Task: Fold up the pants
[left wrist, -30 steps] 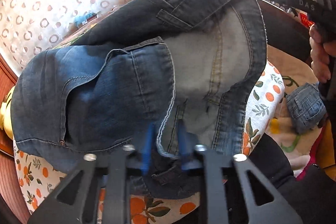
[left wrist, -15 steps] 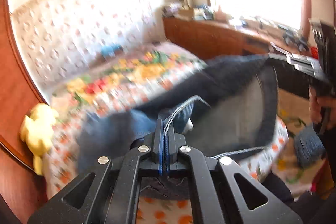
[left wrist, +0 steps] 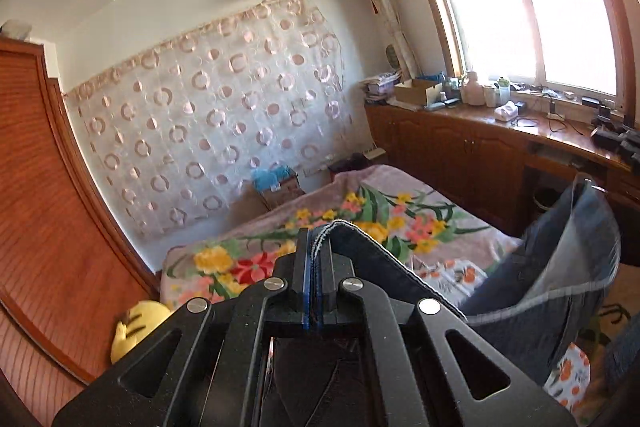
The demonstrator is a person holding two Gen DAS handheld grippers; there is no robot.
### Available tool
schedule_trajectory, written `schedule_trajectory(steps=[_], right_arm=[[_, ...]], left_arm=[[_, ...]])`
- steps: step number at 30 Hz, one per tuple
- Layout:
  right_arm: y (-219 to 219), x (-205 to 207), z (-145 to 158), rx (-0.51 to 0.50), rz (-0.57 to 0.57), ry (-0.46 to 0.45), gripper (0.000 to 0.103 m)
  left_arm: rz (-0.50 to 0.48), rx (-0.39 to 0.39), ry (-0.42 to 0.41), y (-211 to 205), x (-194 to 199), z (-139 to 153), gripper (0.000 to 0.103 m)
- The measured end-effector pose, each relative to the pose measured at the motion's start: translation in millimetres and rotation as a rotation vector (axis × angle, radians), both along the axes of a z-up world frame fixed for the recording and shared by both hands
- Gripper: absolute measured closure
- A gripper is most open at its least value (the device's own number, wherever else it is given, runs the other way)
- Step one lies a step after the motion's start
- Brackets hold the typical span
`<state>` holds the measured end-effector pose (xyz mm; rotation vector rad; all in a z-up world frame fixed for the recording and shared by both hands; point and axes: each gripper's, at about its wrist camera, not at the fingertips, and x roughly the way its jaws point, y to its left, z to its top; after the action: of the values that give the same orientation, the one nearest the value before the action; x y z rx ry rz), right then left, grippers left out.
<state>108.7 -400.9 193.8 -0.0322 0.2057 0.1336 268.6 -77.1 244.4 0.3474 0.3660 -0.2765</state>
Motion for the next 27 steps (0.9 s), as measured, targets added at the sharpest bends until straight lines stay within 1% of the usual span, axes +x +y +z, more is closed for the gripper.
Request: schedule_trajectory(steps=[2, 3, 4, 5, 6, 7, 10, 12, 14, 18, 19, 20, 21, 23, 24, 25, 26, 27], right_arm=[[-20, 1, 23, 0.033, 0.011, -0.005, 0.103], [-25, 5, 27, 0.044, 0.072, 0.033, 0.103], [-26, 9, 25, 0.056, 0.139, 0.068, 0.103], [-23, 10, 15, 0.029, 0.136, 0.069, 0.103], [-17, 15, 2, 0.000, 0.141, 0.099, 0.103], [-8, 24, -16, -0.024, 0.170, 0.144, 0.103], [19, 46, -64, -0.083, 0.211, 0.227, 0.103], [33, 64, -93, -0.084, 0.240, 0.272, 0.103], [40, 85, -119, -0.065, 0.254, 0.315, 0.103], [47, 131, -153, -0.009, 0.254, 0.372, 0.103], [45, 135, -159, 0.005, 0.252, 0.380, 0.103], [47, 146, -167, 0.019, 0.254, 0.393, 0.098], [42, 160, -162, 0.027, 0.256, 0.402, 0.093], [45, 178, -173, 0.042, 0.256, 0.424, 0.067], [43, 188, -178, 0.055, 0.263, 0.436, 0.061], [37, 197, -180, 0.064, 0.249, 0.446, 0.050], [36, 203, -185, 0.073, 0.243, 0.461, 0.044], [33, 208, -188, 0.086, 0.245, 0.478, 0.042]], left_arm=[[-0.010, 0.001, -0.010, -19, 14, 14, 0.101], [-0.032, 0.015, -0.003, -31, 20, 19, 0.101], [-0.044, 0.029, 0.000, -39, 21, 21, 0.101], [-0.062, 0.042, -0.006, -45, 19, 21, 0.101], [-0.083, 0.064, -0.020, -51, 14, 17, 0.101], [-0.095, 0.073, -0.024, -53, 12, 13, 0.101], [-0.115, 0.070, -0.002, -49, 15, 3, 0.101], [-0.124, 0.071, 0.010, -44, 15, -5, 0.101], [-0.131, 0.080, 0.022, -40, 18, -12, 0.101], [-0.128, 0.081, 0.046, -33, 21, -25, 0.101], [-0.128, 0.080, 0.051, -31, 23, -27, 0.101], [-0.130, 0.080, 0.059, -29, 25, -30, 0.101], [-0.129, 0.076, 0.065, -27, 28, -33, 0.101], [-0.134, 0.077, 0.075, -23, 30, -36, 0.101], [-0.135, 0.077, 0.075, -21, 31, -37, 0.101], [-0.135, 0.074, 0.075, -20, 32, -37, 0.101], [-0.136, 0.073, 0.077, -23, 31, -36, 0.101], [-0.136, 0.071, 0.078, -21, 32, -37, 0.101]])
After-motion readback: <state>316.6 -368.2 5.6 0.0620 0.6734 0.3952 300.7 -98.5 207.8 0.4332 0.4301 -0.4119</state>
